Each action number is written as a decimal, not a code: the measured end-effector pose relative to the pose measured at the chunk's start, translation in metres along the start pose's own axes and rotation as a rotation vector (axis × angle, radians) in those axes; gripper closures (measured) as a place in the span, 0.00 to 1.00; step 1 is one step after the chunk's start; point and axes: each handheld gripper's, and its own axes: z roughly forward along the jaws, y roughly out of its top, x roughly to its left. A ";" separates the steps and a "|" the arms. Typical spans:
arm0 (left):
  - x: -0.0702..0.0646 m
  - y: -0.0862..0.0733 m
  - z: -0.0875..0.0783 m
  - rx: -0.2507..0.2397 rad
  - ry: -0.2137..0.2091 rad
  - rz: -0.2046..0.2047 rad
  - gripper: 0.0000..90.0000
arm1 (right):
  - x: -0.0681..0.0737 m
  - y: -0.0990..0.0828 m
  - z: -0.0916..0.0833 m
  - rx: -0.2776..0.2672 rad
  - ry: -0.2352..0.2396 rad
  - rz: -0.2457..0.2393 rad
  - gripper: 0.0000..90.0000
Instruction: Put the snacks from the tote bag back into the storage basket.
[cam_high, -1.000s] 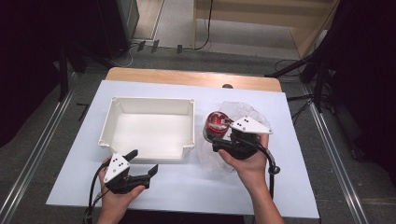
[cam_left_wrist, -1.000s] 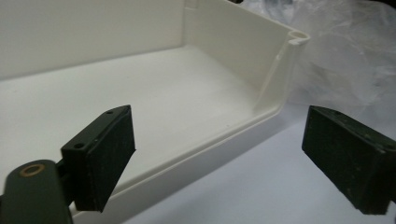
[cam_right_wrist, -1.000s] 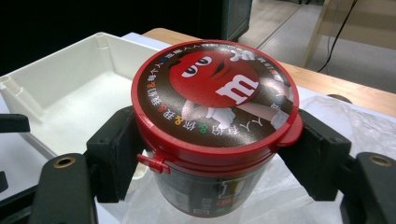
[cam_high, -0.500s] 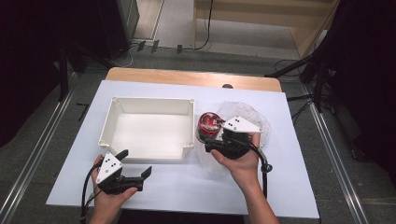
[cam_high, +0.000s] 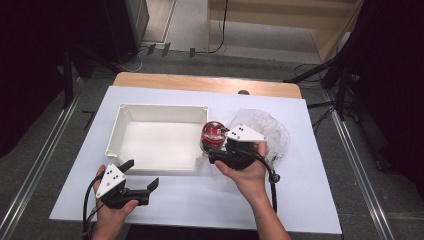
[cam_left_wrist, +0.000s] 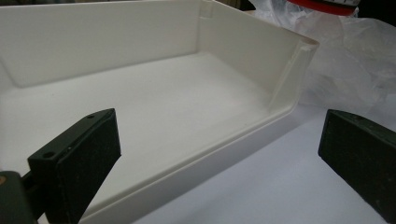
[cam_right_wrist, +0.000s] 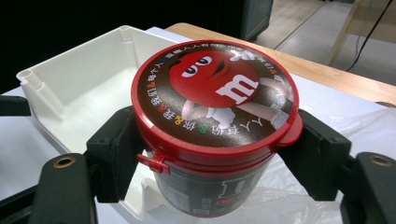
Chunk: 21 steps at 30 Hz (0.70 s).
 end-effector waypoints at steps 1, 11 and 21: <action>0.000 0.000 0.000 0.000 0.001 -0.001 0.00 | 0.000 0.000 0.000 0.000 0.000 0.000 0.29; 0.003 -0.001 0.000 0.010 0.003 -0.005 0.00 | 0.008 0.001 0.012 0.007 0.026 -0.008 0.29; 0.004 -0.002 0.000 0.010 0.001 -0.010 0.00 | 0.010 -0.001 0.023 0.018 0.039 -0.017 0.29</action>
